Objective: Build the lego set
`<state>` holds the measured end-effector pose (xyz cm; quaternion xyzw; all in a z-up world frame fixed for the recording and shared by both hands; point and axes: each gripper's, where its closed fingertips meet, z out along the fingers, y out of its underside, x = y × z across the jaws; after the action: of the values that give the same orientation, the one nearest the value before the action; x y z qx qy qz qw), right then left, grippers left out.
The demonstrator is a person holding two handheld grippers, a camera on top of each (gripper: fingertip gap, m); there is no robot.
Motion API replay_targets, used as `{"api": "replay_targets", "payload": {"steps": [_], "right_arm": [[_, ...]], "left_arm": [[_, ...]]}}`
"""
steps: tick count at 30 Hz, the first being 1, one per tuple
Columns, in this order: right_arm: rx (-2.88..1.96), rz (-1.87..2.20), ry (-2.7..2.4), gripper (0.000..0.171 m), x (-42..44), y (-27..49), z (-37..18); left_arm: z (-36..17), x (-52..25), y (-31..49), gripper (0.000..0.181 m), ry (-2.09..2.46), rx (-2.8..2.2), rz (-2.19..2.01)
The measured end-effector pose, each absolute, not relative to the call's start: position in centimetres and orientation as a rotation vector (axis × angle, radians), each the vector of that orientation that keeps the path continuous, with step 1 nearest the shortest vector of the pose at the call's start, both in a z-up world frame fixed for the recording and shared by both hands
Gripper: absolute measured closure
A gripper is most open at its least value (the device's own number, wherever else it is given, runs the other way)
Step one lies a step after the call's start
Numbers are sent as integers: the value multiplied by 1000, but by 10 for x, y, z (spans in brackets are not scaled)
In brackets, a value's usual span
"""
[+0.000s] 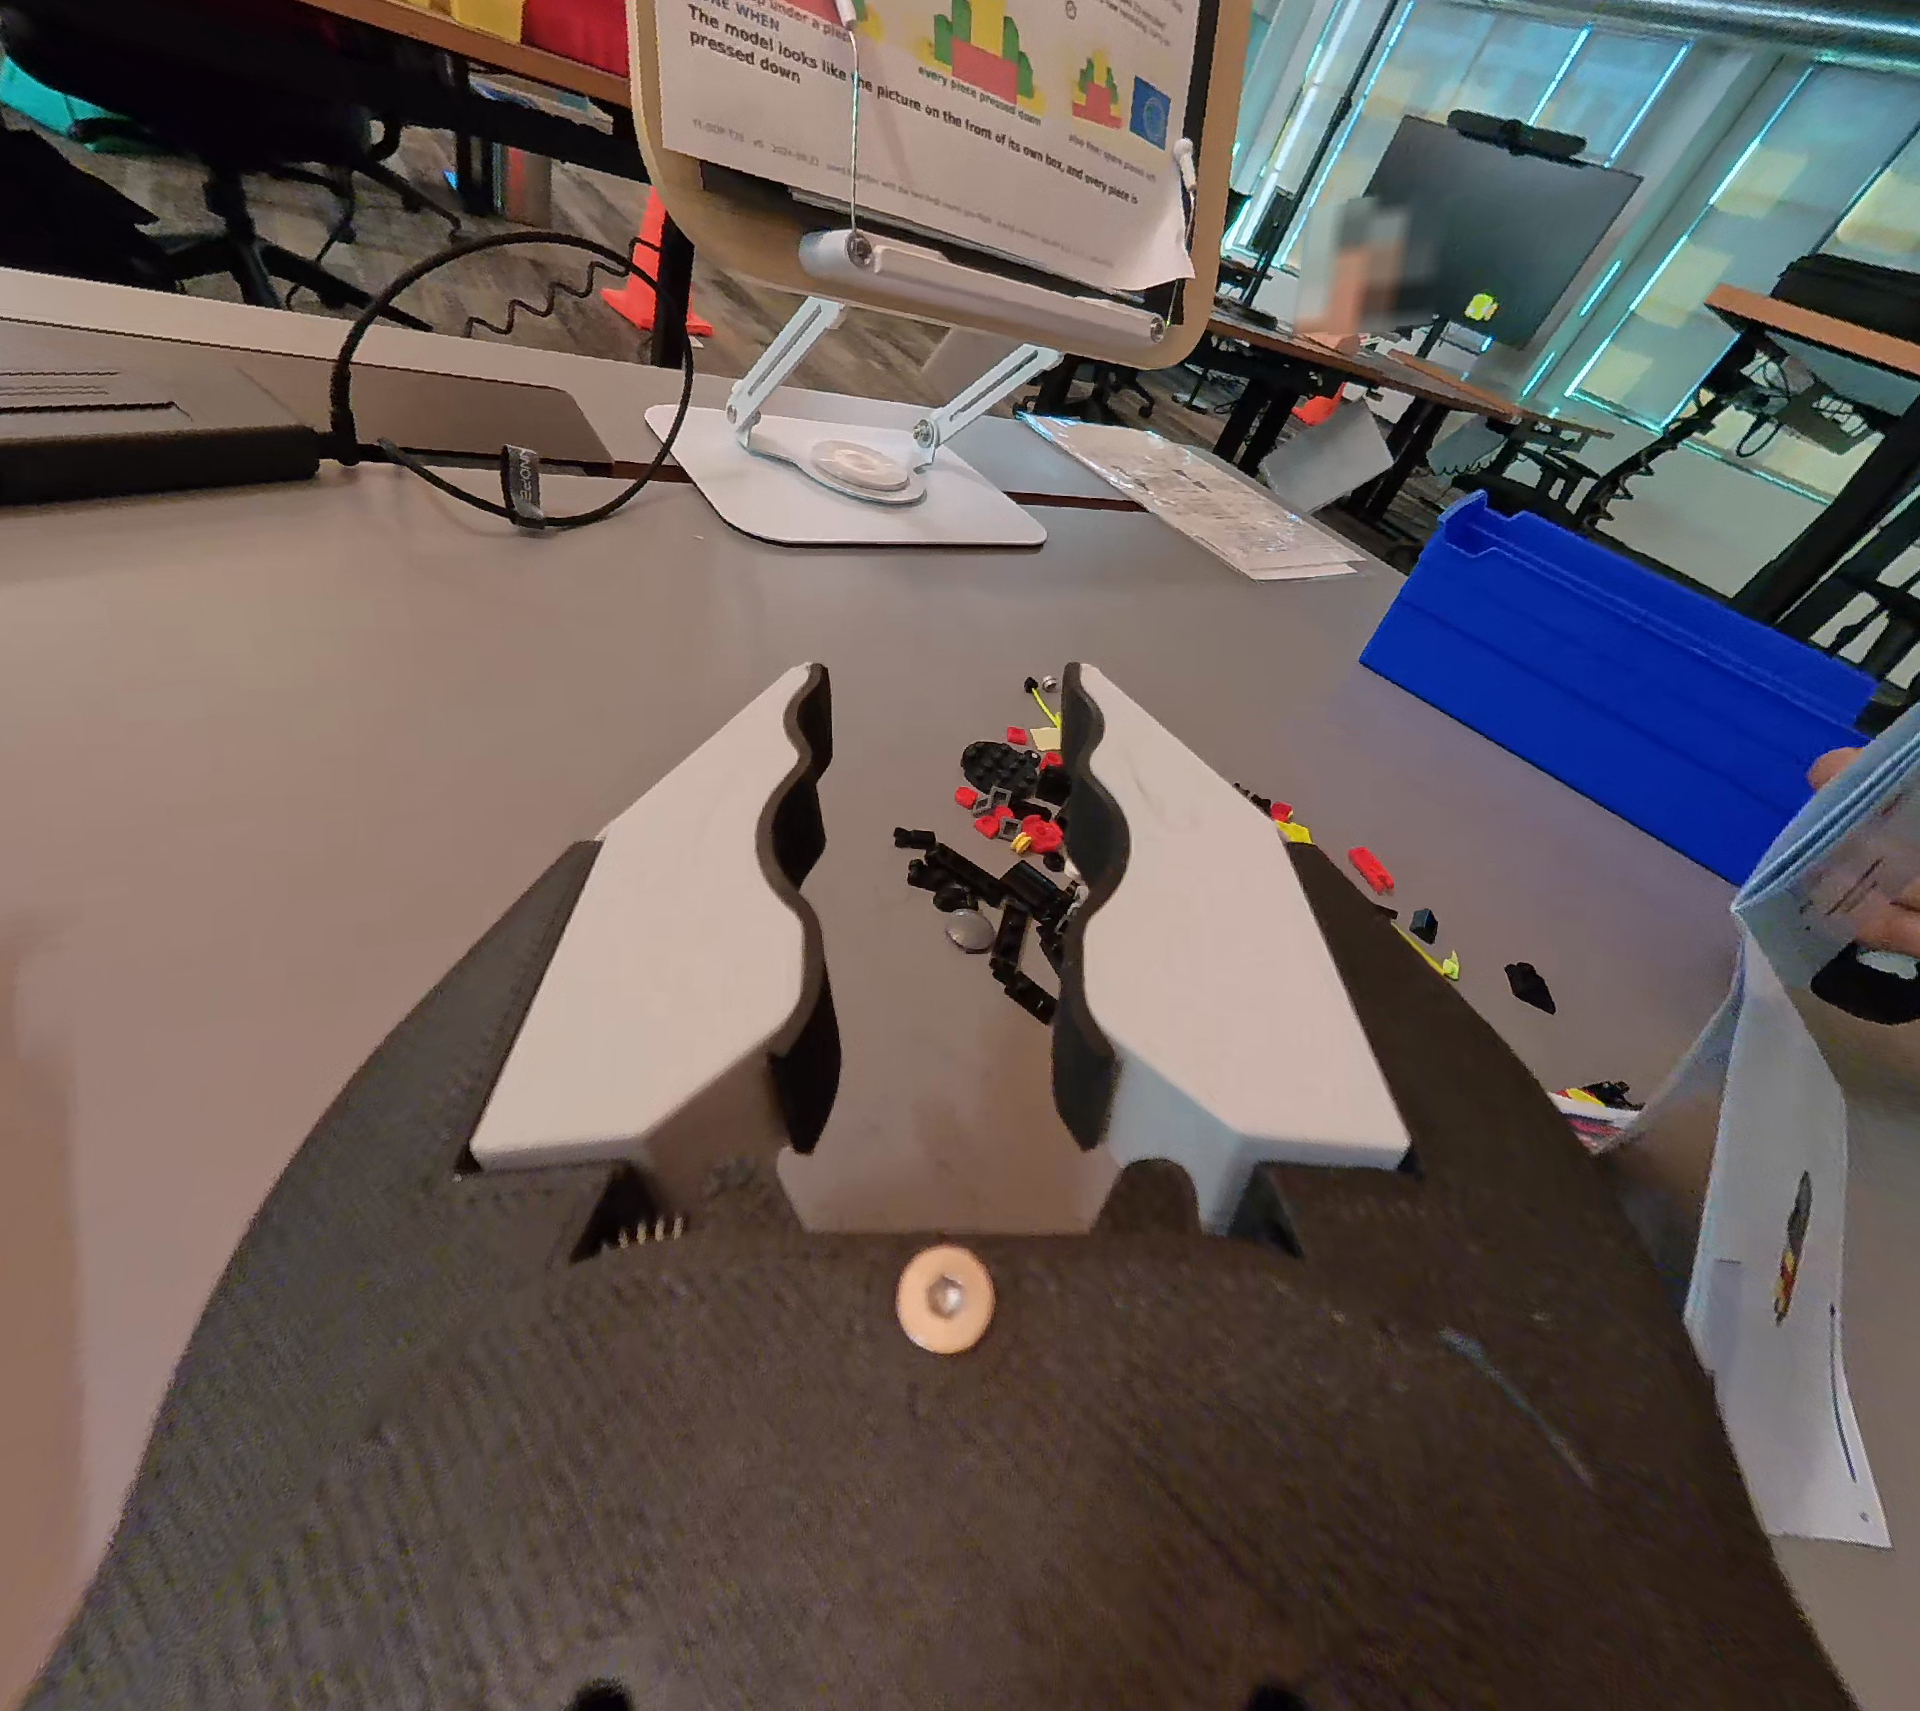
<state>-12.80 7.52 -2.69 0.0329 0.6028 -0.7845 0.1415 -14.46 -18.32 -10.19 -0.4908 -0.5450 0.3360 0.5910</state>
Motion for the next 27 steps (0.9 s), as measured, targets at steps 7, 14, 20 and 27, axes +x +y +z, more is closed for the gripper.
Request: {"api": "replay_targets", "payload": {"steps": [7, 14, 20, 27], "right_arm": [[96, -2267, 1753, 171, -128, 74, -29], [65, -2283, 1752, 171, -126, 76, -28], [105, -2293, 1736, 171, -133, 76, -29], [136, -2293, 1723, 171, -139, 77, -30]], "left_arm": [[-109, -145, -178, 138, -1279, -1151, 739], [-115, -140, -163, 136, -1248, -1221, 720], [-118, -141, -163, 135, -1254, -1241, 744], [-120, -142, -165, 134, -1266, -1243, 737]]}}
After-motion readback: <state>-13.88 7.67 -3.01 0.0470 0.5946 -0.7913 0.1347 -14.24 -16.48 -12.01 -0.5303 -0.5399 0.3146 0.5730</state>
